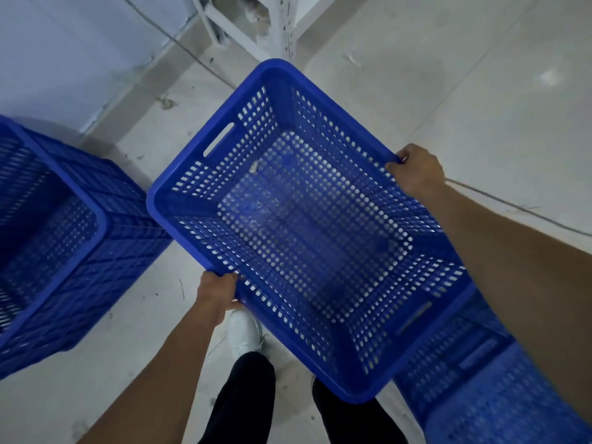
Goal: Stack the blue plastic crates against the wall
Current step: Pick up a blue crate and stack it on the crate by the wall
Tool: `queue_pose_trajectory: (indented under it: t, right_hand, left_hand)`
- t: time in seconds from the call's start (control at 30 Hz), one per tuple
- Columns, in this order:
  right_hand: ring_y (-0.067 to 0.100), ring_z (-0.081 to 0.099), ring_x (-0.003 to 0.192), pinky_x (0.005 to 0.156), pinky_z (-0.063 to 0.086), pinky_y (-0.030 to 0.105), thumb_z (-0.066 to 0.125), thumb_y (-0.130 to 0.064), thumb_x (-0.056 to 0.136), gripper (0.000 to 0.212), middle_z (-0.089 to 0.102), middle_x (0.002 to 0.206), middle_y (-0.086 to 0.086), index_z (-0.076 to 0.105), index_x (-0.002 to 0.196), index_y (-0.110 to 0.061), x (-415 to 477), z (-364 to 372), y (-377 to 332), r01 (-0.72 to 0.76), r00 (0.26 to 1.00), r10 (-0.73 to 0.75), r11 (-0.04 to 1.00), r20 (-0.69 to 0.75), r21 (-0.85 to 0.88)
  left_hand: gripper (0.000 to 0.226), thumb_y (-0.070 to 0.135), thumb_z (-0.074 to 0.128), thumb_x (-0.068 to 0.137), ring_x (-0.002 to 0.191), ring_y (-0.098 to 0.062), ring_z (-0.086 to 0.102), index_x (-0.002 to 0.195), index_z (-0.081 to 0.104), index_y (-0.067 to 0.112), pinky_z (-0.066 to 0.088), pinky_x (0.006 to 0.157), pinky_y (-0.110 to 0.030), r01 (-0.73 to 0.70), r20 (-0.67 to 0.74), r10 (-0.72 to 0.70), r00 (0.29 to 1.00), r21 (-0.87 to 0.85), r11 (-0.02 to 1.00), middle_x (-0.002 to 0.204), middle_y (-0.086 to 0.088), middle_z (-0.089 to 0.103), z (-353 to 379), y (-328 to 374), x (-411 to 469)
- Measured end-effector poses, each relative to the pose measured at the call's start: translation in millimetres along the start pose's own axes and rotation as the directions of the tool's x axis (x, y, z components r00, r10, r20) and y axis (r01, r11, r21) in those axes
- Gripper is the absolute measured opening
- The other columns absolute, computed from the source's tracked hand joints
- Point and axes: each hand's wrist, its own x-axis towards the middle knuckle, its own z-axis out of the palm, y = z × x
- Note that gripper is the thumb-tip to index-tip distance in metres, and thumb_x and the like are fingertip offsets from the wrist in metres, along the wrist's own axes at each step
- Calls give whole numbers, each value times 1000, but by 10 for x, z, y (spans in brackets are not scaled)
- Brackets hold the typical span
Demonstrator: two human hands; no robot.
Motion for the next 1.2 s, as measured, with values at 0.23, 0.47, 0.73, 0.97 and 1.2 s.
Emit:
queue_pose_trajectory:
  t: [0.23,0.47,0.73,0.97,1.2]
  right_hand:
    - [33,61,100,79,47,36,58,-31,94,30,65,112,13,61,114,-9,-637,-667,-300,75,996,-75,997,-45,1]
    - [34,60,94,79,47,39,56,-29,96,28,64,110,17,61,109,-5,-1441,-1681,-1049,251,959,-248,968,-134,6]
    - [38,61,95,78,45,40,54,-32,97,33,64,108,20,59,110,-2,-2316,-2546,-2460,480,859,-485,874,-163,-74]
    - [36,61,94,77,44,37,57,-28,96,27,66,103,18,62,104,-2,-3159,-2713,-3832,646,736,-648,759,-197,-80]
    - [39,61,102,85,46,41,59,-29,95,28,66,107,21,63,106,-3,-4047,-2437,-5164,728,655,-728,680,-204,-92]
  left_hand:
    - [17,5,55,95,97,-33,67,112,53,10,61,79,-50,-15,-27,15,1000,-7,1000,111,-13,65,-478,150,-886]
    - [18,6,55,93,94,-30,71,109,61,11,63,73,-48,-96,-22,95,995,-19,995,103,-11,72,-1378,595,-2221]
    - [22,6,55,85,78,-31,72,104,65,3,63,58,-40,-221,-165,193,967,-174,960,95,-15,75,-2638,771,-3277]
    - [20,4,55,86,89,-40,73,105,64,3,62,70,-57,-283,-282,189,941,-344,895,99,-19,73,-3730,628,-3641]
    - [13,0,54,89,68,-26,69,89,63,11,56,40,-29,-379,-400,188,897,-478,792,80,-8,69,-4955,420,-3841]
